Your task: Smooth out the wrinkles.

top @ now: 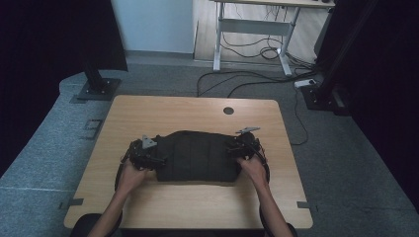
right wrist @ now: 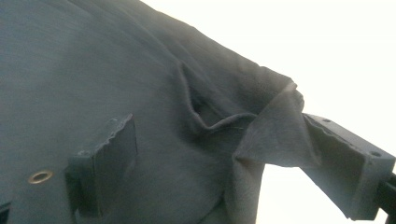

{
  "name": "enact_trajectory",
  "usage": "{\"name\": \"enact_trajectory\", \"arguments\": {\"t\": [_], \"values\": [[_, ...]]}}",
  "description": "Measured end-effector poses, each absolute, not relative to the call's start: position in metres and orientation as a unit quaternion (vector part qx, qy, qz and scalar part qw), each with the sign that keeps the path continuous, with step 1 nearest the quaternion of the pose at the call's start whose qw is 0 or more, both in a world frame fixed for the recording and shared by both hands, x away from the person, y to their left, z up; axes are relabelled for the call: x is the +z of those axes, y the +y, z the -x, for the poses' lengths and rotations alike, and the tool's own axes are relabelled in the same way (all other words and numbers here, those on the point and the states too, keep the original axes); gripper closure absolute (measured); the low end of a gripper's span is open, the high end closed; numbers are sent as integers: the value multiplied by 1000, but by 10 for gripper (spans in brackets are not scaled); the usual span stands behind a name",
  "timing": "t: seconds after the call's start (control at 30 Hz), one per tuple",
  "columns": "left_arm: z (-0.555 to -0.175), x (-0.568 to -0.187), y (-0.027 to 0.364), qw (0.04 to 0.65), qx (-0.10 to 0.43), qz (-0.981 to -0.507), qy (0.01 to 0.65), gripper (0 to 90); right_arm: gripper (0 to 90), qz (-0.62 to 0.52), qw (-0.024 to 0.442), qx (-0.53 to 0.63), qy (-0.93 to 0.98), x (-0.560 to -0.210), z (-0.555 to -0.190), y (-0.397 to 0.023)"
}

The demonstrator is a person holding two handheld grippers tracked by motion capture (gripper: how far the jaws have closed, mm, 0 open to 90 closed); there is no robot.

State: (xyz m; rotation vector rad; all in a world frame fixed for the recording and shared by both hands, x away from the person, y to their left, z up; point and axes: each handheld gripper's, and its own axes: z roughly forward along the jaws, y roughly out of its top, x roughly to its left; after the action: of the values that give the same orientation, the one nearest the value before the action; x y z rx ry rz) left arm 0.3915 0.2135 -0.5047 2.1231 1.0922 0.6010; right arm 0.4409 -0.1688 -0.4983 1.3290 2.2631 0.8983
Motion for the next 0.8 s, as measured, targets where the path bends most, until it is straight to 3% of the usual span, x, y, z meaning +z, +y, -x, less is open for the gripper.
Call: {"name": "enact_trajectory", "arguments": {"t": [0.2,0.37,0.5,0.8], "values": [[-368,-491,228,358,235,-806,409,25,126,-442,186,351,804,-473,-411,-176],[-351,-490,240,367,245,-806,394,22,62,-431,194,363,803,-465,-385,-188],[-346,-500,250,362,238,-807,401,11,0,-432,202,358,803,-472,-370,-200],[-349,-532,263,330,198,-814,434,0,0,-454,200,344,797,-508,-358,-223]]}}
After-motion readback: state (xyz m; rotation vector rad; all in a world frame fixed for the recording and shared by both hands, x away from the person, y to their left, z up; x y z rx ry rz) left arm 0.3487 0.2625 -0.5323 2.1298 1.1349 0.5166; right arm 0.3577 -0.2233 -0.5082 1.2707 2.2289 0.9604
